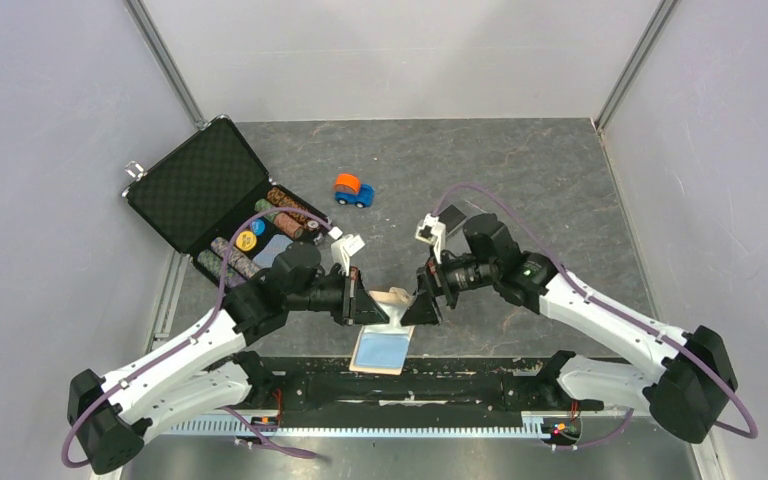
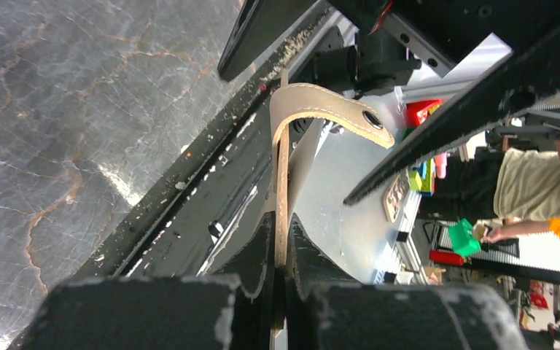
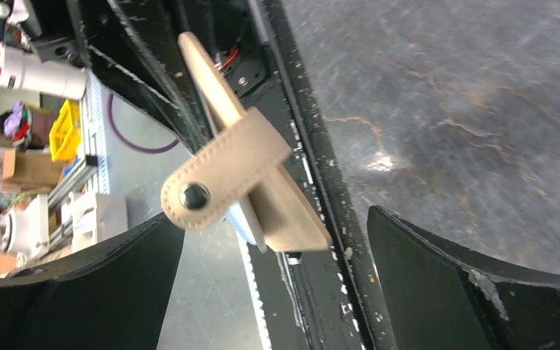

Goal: Put the credit cards into the card holder
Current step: Turn over the card slot in the card holder, then move the storage box to the center of the board.

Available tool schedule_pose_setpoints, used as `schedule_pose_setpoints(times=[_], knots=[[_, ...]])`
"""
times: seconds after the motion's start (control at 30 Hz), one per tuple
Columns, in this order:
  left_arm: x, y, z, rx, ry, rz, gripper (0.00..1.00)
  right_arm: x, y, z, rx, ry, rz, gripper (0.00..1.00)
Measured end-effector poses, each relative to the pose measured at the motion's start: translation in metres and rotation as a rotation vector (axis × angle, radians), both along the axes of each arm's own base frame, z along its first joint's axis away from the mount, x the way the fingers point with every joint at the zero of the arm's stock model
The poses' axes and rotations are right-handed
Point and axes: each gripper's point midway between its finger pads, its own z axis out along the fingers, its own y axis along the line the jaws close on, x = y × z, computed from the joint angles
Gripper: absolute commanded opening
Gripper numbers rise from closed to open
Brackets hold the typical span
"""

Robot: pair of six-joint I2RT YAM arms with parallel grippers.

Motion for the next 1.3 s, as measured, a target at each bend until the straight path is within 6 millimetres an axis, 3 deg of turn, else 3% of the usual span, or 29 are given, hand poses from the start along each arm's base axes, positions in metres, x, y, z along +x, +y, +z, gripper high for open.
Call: schedule_pose_setpoints(times=[0.1,0.3,0.4,0.5,0.6,0.67,0.8,1.0,1.13,1.3], knots=[[-0.004,-0.001,0.0,-0.004,0.01,-0.028,0.02,-0.013,0.012,-0.002,0.012,0.003,0.066,0.82],[-0.007,-0.002,0.004,-0.018,0.01,-0.049,0.09,-0.018,0.022,-0.007,0.021,0.019,0.108,0.22],[-0.006,-0.002,0.003,-0.015,0.007,-0.041,0.26,-0.019,0.025,-0.002,0.048,0.025,0.121,0.0],[-0.004,-0.001,0.002,-0.009,0.002,-0.038,0.6,-0.021,0.026,0.0,0.062,0.028,0.128,0.0],[-0.002,0.001,0.002,-0.002,-0.011,-0.024,0.81,-0.018,0.025,-0.005,0.054,0.023,0.103,0.0],[0.003,0.004,0.0,0.017,-0.02,0.012,0.89,-0.015,0.023,-0.009,0.044,0.021,0.076,0.0],[0.016,0.01,0.0,0.062,-0.042,0.095,0.96,-0.006,0.012,-0.021,0.016,0.031,-0.016,0.0],[0.04,0.012,-0.003,0.136,-0.054,0.194,0.97,0.021,-0.02,-0.03,-0.015,0.039,-0.244,0.0],[0.057,0.002,-0.014,0.196,-0.027,0.218,0.97,0.033,-0.04,-0.021,-0.022,0.007,-0.389,0.0],[0.083,-0.024,-0.028,0.253,0.023,0.229,0.97,0.034,-0.063,-0.015,-0.02,-0.01,-0.536,0.0]])
